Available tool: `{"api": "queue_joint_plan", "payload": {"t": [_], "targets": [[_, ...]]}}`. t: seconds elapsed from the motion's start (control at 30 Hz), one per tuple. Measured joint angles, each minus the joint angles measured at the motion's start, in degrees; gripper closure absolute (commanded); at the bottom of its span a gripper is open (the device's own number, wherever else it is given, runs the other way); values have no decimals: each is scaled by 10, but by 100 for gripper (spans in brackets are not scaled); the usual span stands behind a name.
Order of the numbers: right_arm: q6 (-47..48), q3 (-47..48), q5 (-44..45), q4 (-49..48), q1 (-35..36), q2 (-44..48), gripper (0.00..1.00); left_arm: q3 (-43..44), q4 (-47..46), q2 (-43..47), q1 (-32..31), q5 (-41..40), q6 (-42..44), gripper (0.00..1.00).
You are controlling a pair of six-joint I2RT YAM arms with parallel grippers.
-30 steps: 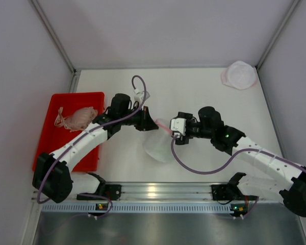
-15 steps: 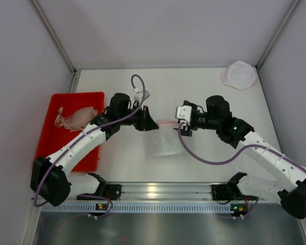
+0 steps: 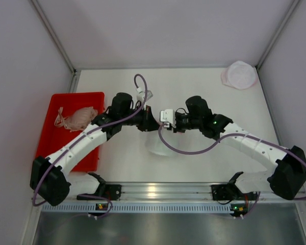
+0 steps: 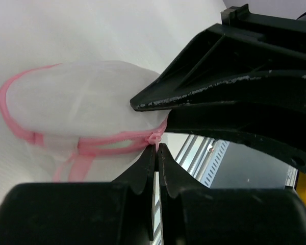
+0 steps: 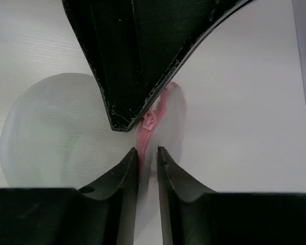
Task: Place the bra in the laundry bag and zip it closed
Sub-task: Zip the zipper on the laundry bag.
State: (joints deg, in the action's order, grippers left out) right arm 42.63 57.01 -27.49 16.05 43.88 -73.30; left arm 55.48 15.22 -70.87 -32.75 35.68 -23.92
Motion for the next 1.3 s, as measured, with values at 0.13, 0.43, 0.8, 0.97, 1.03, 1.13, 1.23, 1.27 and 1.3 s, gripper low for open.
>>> {"api": "queue_joint_plan", "payload": {"t": [0.13,0.43,0.8,0.97,1.03,1.13,1.23,1.27,1.3], "targets": [[3,-2,12,-13,0,1,100,0,1,0,-3,-3,-1,100],[54,-98,19,-63,-2,94,100,0,20,0,31,1,-2,100],[69,-128,-9,-119,-32,133,100,-8,19,-26,83,74,-18,100],[69,-128,-11,-118,-36,133,100,-7,15,-37,87,96,-17,70],[69,-128,-2,-118,-38,134,100,-1,21,-40,94,96,-9,62],[69,-127,23,-128,-54,125,100,11,31,-40,120,88,2,27],[76,-109,51,-149,-76,81,100,31,33,-36,144,84,10,4],[80,-94,62,-160,-85,55,100,37,34,-33,153,84,10,3],[85,-78,71,-168,-93,31,100,45,34,-30,168,86,12,2]]}}
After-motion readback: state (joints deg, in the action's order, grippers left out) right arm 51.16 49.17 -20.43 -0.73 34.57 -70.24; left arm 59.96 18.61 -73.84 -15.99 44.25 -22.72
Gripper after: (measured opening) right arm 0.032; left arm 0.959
